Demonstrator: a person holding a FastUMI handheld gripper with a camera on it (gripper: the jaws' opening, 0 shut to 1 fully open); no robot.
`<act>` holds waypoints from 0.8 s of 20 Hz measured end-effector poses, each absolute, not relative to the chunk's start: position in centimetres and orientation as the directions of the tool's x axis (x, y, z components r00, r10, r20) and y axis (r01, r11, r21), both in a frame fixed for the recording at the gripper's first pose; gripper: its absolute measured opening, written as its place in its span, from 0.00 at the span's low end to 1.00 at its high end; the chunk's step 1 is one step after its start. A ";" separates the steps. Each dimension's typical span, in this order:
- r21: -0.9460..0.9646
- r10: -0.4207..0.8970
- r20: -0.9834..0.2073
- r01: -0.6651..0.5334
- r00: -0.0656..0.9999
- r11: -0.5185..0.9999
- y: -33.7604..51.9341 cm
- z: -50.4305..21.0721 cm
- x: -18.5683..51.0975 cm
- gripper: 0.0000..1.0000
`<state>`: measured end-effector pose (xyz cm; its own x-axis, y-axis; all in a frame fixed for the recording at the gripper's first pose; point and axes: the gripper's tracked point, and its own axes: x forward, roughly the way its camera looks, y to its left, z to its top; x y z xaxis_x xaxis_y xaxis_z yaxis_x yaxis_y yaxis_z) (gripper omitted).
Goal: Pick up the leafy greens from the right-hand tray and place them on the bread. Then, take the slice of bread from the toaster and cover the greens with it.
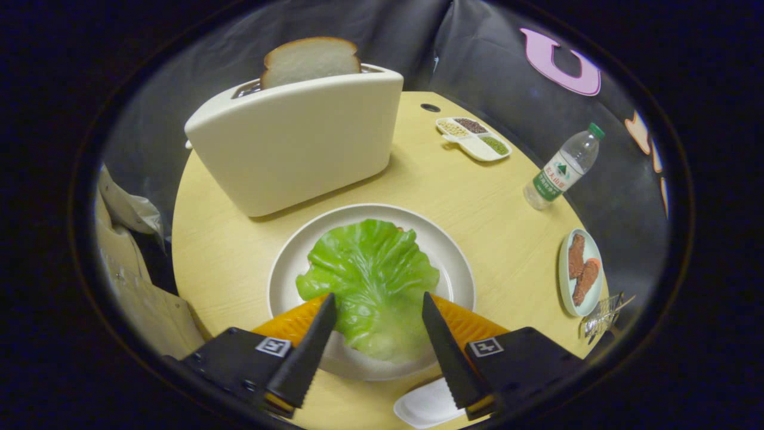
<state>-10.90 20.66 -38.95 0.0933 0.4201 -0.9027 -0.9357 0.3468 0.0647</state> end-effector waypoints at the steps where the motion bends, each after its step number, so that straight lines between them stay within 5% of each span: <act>1: 0.060 0.421 -0.901 -0.935 0.099 0.349 20.7 -38.8 -10.9 0.77; 5: 0.067 0.452 -0.883 -0.923 0.122 0.380 21.6 -37.3 -11.0 1.00; 16: 0.101 0.479 -0.854 -0.841 0.201 0.532 23.9 -31.7 -10.1 1.00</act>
<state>-10.06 23.87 -31.67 0.2006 0.4792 -0.8545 -0.8406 0.5321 0.1010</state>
